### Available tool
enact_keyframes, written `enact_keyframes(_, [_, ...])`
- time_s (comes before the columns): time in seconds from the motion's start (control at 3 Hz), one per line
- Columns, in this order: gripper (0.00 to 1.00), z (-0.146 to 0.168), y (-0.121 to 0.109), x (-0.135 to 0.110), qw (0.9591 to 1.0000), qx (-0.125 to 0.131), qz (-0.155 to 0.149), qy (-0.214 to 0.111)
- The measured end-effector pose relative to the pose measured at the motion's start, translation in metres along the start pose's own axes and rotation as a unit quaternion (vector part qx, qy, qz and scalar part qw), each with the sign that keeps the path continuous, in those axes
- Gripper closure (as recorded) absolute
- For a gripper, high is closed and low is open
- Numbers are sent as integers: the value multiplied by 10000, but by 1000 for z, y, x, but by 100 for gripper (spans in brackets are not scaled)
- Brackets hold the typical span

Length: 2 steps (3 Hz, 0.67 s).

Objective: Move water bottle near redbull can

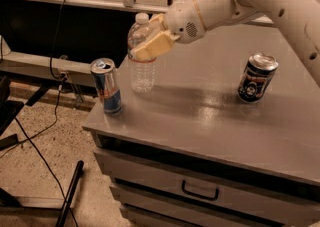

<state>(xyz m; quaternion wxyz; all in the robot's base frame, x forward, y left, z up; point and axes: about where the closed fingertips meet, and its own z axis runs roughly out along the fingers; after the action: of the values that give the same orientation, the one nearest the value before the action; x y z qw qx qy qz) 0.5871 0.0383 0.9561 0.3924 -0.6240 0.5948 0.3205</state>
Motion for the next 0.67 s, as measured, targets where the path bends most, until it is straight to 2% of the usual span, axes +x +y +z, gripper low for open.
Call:
enact_keyframes(0.33, [88,19,16,-4,9992,-316,-236,-18])
enact_keyframes(0.67, [66,22,17,-5,9990,-354,-255,-20])
